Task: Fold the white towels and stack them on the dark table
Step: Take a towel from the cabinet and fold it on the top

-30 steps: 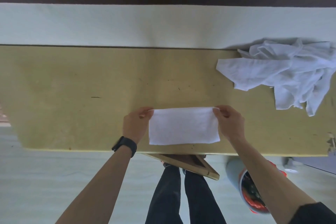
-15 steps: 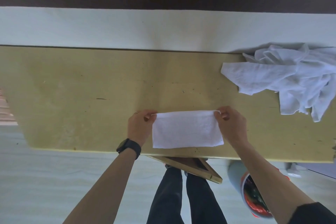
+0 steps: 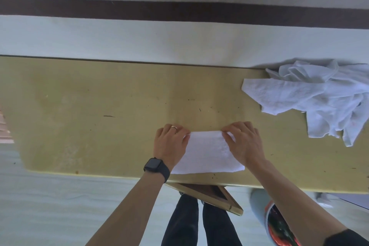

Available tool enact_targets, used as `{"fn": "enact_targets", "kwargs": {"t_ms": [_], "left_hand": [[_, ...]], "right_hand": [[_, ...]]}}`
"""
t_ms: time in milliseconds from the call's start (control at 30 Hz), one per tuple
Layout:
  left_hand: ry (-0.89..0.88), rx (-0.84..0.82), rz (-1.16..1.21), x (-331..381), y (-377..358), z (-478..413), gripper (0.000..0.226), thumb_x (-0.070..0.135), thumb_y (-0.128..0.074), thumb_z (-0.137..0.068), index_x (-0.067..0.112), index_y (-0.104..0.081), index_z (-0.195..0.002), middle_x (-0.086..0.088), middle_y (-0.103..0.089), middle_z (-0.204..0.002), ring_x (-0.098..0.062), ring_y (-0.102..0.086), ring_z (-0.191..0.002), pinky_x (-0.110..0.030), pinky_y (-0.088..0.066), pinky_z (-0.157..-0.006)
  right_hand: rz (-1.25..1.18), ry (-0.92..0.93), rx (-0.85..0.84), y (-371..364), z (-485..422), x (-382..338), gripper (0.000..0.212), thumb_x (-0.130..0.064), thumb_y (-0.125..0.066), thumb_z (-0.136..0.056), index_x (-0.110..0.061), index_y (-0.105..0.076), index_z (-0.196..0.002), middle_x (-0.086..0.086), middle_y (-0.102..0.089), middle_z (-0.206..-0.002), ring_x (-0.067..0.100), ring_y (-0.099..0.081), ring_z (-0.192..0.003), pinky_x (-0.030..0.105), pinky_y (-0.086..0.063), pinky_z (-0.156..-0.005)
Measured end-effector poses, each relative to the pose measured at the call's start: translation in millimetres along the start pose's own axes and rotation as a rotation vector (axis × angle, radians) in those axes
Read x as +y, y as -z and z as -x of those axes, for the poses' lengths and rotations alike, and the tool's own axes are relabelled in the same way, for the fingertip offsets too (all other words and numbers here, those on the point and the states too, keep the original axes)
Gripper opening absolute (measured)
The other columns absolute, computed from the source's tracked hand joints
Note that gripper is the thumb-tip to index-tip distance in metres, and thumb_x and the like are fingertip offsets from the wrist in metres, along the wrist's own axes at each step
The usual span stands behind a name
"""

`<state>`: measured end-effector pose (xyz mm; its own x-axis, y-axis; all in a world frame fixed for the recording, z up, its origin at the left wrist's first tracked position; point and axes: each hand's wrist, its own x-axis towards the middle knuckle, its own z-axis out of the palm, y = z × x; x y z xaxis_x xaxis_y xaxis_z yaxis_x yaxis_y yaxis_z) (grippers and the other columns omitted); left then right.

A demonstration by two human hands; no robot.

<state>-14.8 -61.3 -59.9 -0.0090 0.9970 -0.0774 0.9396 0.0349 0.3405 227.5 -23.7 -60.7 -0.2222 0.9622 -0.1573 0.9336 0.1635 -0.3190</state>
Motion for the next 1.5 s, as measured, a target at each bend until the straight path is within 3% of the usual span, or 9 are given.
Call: {"fn": "enact_targets", "kwargs": {"t_ms": [133, 300, 500, 733, 867, 967, 1033, 1333, 1500], "left_hand": [[0.019, -0.033, -0.010, 0.4, 0.9, -2.9, 0.003, 0.026, -0.072, -0.087, 0.027, -0.074, -0.087, 0.007, -0.072, -0.090, -0.022, -0.064, -0.089, -0.037, -0.047, -0.080], [0.081, -0.163, 0.009, 2.1, 7.1, -11.8, 0.016, 0.030, -0.053, -0.097, 0.028, -0.069, -0.100, 0.011, -0.068, -0.102, -0.017, -0.056, -0.104, -0.032, -0.037, -0.093], [0.128, -0.245, -0.019, 3.7, 8.6, -23.9, 0.021, 0.029, -0.046, -0.099, 0.029, -0.066, -0.107, 0.011, -0.065, -0.106, -0.017, -0.053, -0.106, -0.031, -0.035, -0.093], [0.046, -0.095, -0.037, 9.2, 5.9, -5.3, 0.027, 0.028, -0.061, -0.089, 0.024, -0.062, -0.116, -0.001, -0.065, -0.118, -0.026, -0.057, -0.114, -0.038, -0.044, -0.094], [0.107, -0.023, 0.010, 21.4, -12.5, 35.9, 0.052, 0.033, -0.057, -0.090, 0.019, -0.047, -0.140, -0.011, -0.039, -0.151, -0.033, -0.035, -0.140, -0.047, -0.032, -0.112], [0.205, -0.140, -0.009, 29.3, -31.7, 59.9, 0.065, 0.043, -0.040, -0.099, 0.029, -0.017, -0.157, -0.008, -0.003, -0.166, -0.031, -0.003, -0.152, -0.050, -0.006, -0.120], [0.245, -0.181, -0.028, 25.5, -40.5, 64.3, 0.064, 0.049, -0.031, -0.101, 0.034, -0.004, -0.158, -0.004, 0.011, -0.166, -0.028, 0.009, -0.152, -0.053, 0.000, -0.120], [0.204, -0.241, -0.042, 10.3, -40.8, 61.0, 0.067, 0.057, -0.020, -0.099, 0.026, -0.008, -0.158, -0.004, 0.007, -0.166, -0.024, 0.012, -0.152, -0.053, 0.006, -0.120], [0.054, -0.299, -0.098, 10.2, -21.2, 7.5, 0.061, 0.051, -0.020, -0.102, 0.035, -0.003, -0.158, 0.003, 0.028, -0.161, -0.017, 0.023, -0.149, -0.053, 0.018, -0.117]], "right_hand": [[0.025, 0.021, -0.003, 0.5, -0.7, 0.5, 0.008, -0.027, -0.065, -0.092, -0.029, -0.071, -0.097, -0.012, -0.069, -0.102, 0.021, -0.056, -0.099, 0.032, -0.039, -0.077], [0.021, -0.012, -0.052, 0.3, -5.3, -2.1, 0.016, -0.028, -0.055, -0.098, -0.028, -0.070, -0.102, -0.011, -0.066, -0.105, 0.020, -0.054, -0.102, 0.031, -0.037, -0.081], [0.075, -0.028, -0.100, 0.6, -9.5, -5.1, 0.020, -0.032, -0.046, -0.100, -0.027, -0.065, -0.105, -0.009, -0.064, -0.105, 0.018, -0.050, -0.105, 0.033, -0.041, -0.085], [-0.026, -0.102, 0.049, -1.6, 2.8, -7.4, 0.012, -0.029, -0.058, -0.093, -0.027, -0.065, -0.102, -0.008, -0.062, -0.113, 0.021, -0.052, -0.107, 0.032, -0.041, -0.085], [-0.049, -0.007, 0.186, -12.9, 28.4, -7.3, 0.038, -0.030, -0.046, -0.095, -0.013, -0.060, -0.125, 0.003, -0.056, -0.139, 0.025, -0.047, -0.132, 0.040, -0.039, -0.102], [0.009, 0.036, 0.082, -30.1, 48.7, -8.6, 0.053, -0.032, -0.035, -0.100, -0.011, -0.042, -0.148, 0.005, -0.033, -0.159, 0.022, -0.027, -0.149, 0.048, -0.027, -0.116], [0.027, 0.013, -0.020, -37.0, 55.0, -3.4, 0.059, -0.037, -0.026, -0.102, -0.014, -0.023, -0.157, 0.000, -0.016, -0.165, 0.016, -0.010, -0.153, 0.051, -0.016, -0.120], [0.078, -0.039, -0.104, -38.7, 59.6, 2.3, 0.063, -0.043, -0.020, -0.103, -0.017, -0.010, -0.159, -0.005, -0.006, -0.166, 0.012, -0.001, -0.153, 0.055, -0.007, -0.121], [0.102, -0.128, -0.079, -29.0, 77.9, 0.2, 0.065, -0.050, -0.021, -0.101, -0.017, -0.018, -0.158, -0.005, -0.012, -0.166, 0.012, -0.003, -0.153, 0.053, -0.004, -0.122]]}}
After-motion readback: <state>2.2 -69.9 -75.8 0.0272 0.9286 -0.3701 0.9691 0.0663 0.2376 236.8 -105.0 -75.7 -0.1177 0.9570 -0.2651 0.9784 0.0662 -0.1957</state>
